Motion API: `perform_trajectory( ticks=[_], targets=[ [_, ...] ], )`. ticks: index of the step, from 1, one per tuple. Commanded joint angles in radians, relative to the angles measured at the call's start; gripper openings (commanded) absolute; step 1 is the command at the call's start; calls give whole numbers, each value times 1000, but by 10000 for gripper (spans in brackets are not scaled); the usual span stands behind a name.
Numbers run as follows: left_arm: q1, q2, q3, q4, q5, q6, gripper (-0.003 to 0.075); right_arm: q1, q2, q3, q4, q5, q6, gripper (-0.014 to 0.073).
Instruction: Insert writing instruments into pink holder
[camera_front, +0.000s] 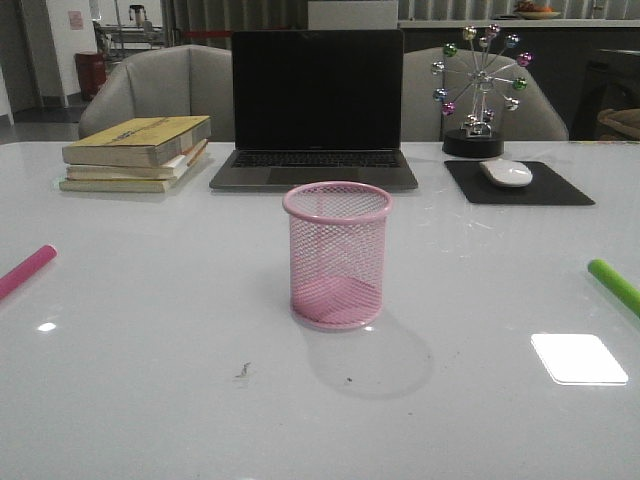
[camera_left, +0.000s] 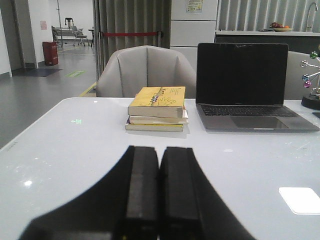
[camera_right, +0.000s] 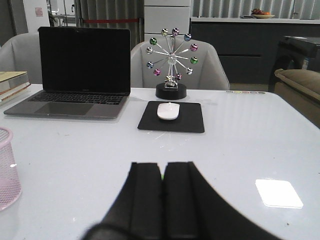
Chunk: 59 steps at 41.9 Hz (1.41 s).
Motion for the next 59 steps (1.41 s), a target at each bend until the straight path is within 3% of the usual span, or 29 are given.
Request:
perform_trajectory(
  ticks=[1, 11, 23, 33, 46, 56, 59],
  targets=[
    [2, -19, 4, -6, -93, -1, 91, 1, -19, -4, 5, -100, -5, 56],
    [2, -19, -50, -6, -142, -1, 91, 1, -19, -114, 4, -116, -5, 56],
    [2, 53, -407, -6, 36, -1, 91, 1, 90, -495, 4, 209, -5, 56],
    [2, 259, -684, -8, 304, -1, 91, 1, 301, -727, 4, 477, -5, 56],
    [2, 469, -734, -8, 571, -1, 91, 1, 523, -712, 4, 648, -5, 56],
    [2, 605, -700, -19, 576, -1, 92, 1, 704, -669, 5, 651, -5, 64],
    [2, 635, -694, -19, 566, -1, 132, 1, 756, -669, 10, 649, -5, 134]
  ],
)
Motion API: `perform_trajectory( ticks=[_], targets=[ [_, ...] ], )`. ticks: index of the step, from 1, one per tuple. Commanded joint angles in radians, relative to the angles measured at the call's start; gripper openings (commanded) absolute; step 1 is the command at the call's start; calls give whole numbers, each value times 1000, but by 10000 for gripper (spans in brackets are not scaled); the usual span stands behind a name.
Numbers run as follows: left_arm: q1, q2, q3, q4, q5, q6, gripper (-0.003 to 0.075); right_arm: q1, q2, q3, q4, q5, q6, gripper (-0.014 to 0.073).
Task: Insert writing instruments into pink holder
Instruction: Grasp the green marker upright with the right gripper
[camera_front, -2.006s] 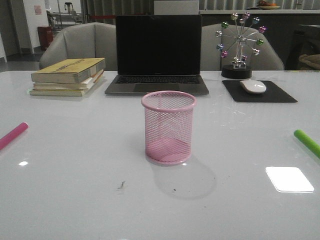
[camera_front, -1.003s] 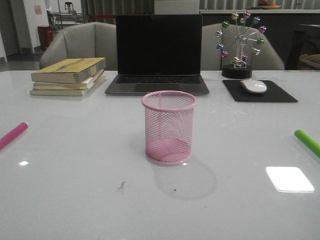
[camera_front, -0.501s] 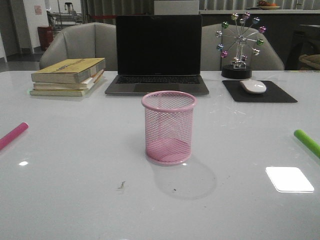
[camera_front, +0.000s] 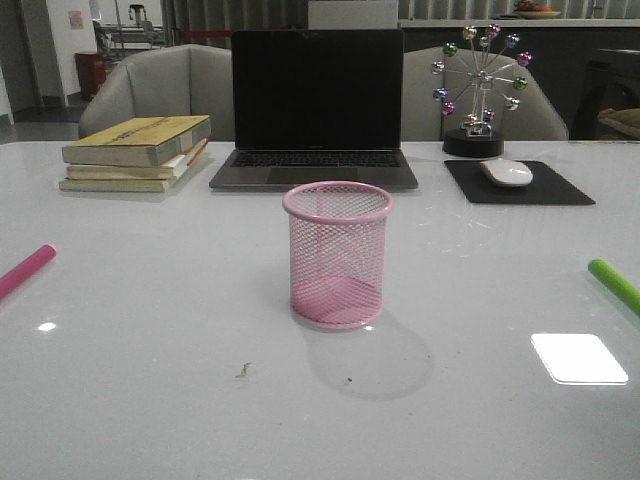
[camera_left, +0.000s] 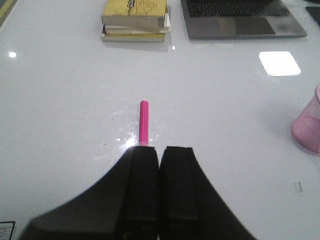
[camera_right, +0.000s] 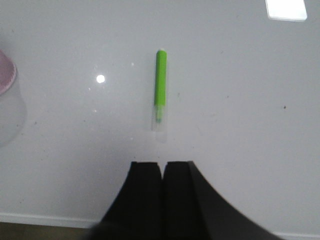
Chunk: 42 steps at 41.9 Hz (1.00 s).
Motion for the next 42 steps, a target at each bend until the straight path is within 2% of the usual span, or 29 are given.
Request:
perform_trajectory(
  ticks=[1, 3, 7, 10, 16, 30, 36, 42],
  targets=[
    [2, 45, -23, -17, -81, -1, 171, 1, 66, -27, 11, -64, -3, 185],
    [2, 56, -23, -17, -89, 3, 253, 1, 94, -27, 11, -73, -2, 272],
    [2, 69, -23, -28, -101, 45, 470, 1, 169, -30, 11, -121, -2, 442],
    [2, 72, -23, -31, -102, 54, 545, 1, 226, -30, 11, -178, 17, 470],
    [-56, 72, -23, -53, -117, 82, 536, 1, 368, -61, 13, -254, 33, 465],
    [-308, 73, -23, -53, -129, 87, 446, 1, 759, -302, 13, -250, 33, 465],
    [-361, 73, -23, -53, -129, 87, 434, 1, 918, -417, 19, -200, 33, 465],
    [-371, 73, -23, -59, -129, 87, 434, 1, 1054, -542, 19, -120, 33, 465]
  ],
)
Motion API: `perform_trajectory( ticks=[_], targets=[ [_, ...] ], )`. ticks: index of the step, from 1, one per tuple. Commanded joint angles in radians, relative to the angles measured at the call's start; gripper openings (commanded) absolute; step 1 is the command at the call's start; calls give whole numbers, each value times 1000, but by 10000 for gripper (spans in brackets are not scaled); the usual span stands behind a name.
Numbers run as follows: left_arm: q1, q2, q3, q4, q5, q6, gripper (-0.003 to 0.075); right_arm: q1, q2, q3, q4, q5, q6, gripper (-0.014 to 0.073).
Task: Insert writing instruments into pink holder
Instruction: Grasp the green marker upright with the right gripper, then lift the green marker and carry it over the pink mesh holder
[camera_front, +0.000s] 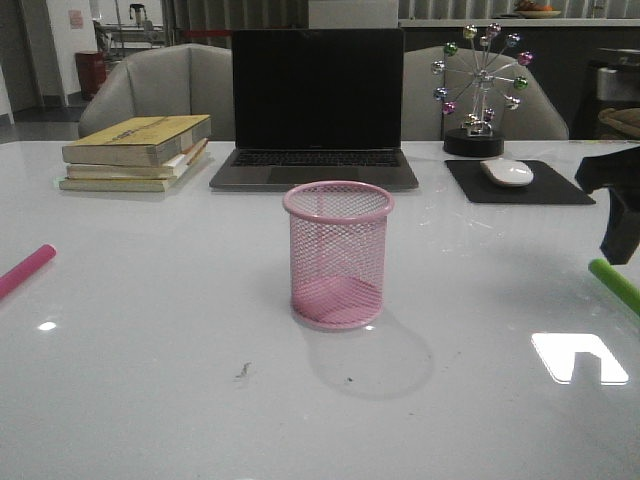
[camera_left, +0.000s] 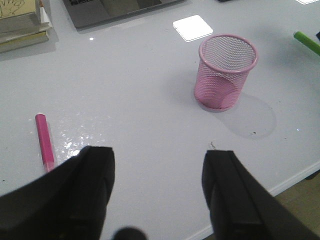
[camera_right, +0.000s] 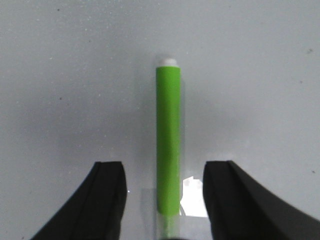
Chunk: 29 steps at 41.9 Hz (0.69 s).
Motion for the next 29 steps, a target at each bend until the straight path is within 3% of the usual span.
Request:
perform_trajectory(
  ticks=[1, 18, 26, 29],
  targets=[
    [-11, 5, -29, -19, -77, 1, 434, 1, 44, -107, -2, 37, 0, 465],
    [-11, 5, -29, -22, -77, 1, 434, 1, 220, -319, -3, 143, -19, 453],
    [-11, 5, -29, -22, -77, 1, 434, 1, 240, -361, -3, 183, -19, 197],
    [-11, 5, -29, -22, -77, 1, 434, 1, 238, -367, -3, 188, -19, 147]
  ],
)
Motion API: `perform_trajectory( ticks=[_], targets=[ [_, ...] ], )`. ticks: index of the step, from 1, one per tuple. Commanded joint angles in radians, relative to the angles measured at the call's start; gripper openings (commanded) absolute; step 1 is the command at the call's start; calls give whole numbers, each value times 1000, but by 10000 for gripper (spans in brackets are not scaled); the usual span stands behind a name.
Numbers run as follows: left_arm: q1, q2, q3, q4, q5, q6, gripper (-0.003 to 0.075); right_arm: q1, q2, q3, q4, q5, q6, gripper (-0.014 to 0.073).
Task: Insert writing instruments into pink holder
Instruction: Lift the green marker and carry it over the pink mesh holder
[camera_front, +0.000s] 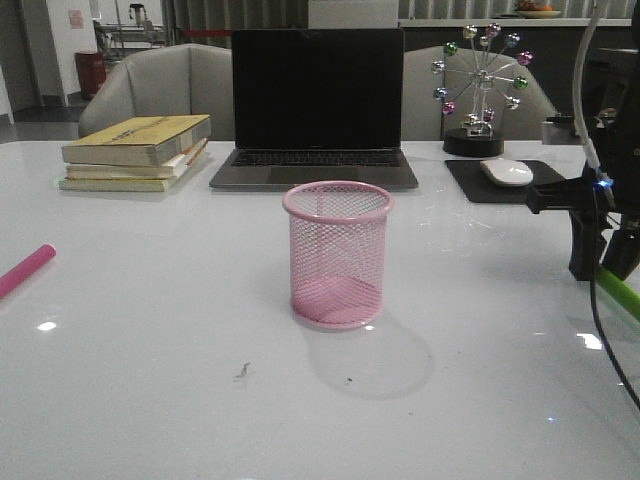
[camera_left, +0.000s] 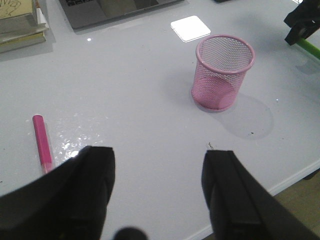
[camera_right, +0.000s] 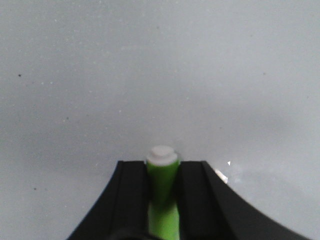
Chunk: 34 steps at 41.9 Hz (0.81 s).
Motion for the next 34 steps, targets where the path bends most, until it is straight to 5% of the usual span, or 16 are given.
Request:
perform_trajectory(
  ticks=[1, 9, 15, 26, 34],
  targets=[
    [-6, 5, -29, -18, -75, 0, 434, 1, -54, -44, -5, 8, -11, 141],
    [-6, 5, -29, -18, -75, 0, 434, 15, -124, -44, -4, -29, -11, 141],
    [-6, 5, -29, -18, -75, 0, 434, 70, -281, 38, 3, -207, -11, 141],
    [-6, 5, -29, -18, -75, 0, 434, 249, -593, 329, 59, -835, -11, 141],
    [-6, 5, -29, -18, -84, 0, 434, 425, -630, 488, 53, -1258, -11, 141]
  ],
)
